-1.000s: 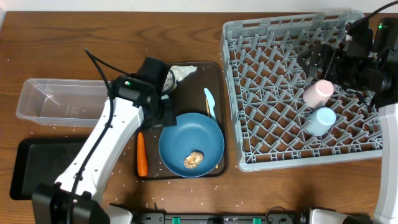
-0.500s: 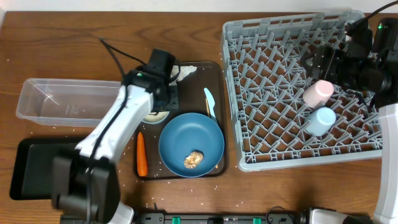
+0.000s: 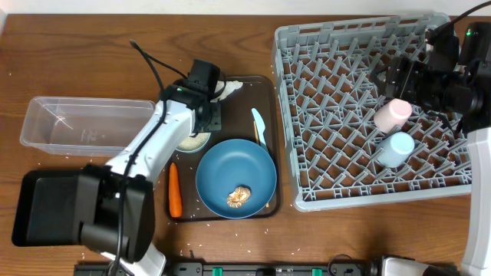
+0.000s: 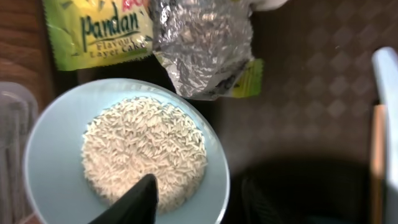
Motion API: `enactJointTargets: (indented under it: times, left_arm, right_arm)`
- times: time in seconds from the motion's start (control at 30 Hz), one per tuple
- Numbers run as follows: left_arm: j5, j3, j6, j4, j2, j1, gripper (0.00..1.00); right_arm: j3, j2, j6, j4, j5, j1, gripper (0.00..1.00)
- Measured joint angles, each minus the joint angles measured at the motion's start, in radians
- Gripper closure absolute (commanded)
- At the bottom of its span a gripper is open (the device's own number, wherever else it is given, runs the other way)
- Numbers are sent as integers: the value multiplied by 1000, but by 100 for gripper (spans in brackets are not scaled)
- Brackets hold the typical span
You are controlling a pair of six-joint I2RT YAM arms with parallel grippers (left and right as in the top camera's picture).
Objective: Sort waste into correct bins and load items into the dishwasher rack
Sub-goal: 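Reach the left gripper to the light-blue rice bowl and grasp it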
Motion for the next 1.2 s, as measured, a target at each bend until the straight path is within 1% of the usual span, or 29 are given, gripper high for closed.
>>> enactJointTargets:
  times: [0.07, 0.13, 0.23, 0.33, 0.37, 0.63, 0.67, 0.77, 1.07, 1.2]
  left_arm:
    - [0, 0, 3, 8, 37, 0, 59]
    - [-1, 0, 2, 20, 73, 0, 62]
    - [-1, 0, 3, 39, 100, 0, 69]
    - [-1, 0, 1, 48, 99, 0, 80]
    - [0, 0, 2, 49, 99, -1, 81]
    - [12, 0, 5, 56, 109, -1, 81]
    - [13, 0, 5, 58, 115, -2, 87]
    - [15, 0, 1, 60, 141, -1, 94]
    - [-22, 0, 2, 61, 146, -11, 94]
    - [-23, 12, 3, 1, 145, -19, 94]
  right_arm:
    - [0, 0, 0, 0, 0, 0, 18]
    - [0, 0, 0, 0, 0, 0, 18]
    - [-3, 0, 0, 0, 0, 0, 17]
    - [-8, 0, 0, 0, 0, 0, 18]
    - [-8, 0, 0, -1, 0, 0, 17]
    - [-13, 0, 0, -1, 0, 0, 18]
    - [-13, 0, 0, -1, 0, 0, 18]
    - [-14, 0, 0, 0, 0, 0, 18]
    - [-14, 0, 0, 5, 0, 0, 16]
    - [-14, 0, 0, 6, 0, 0, 16]
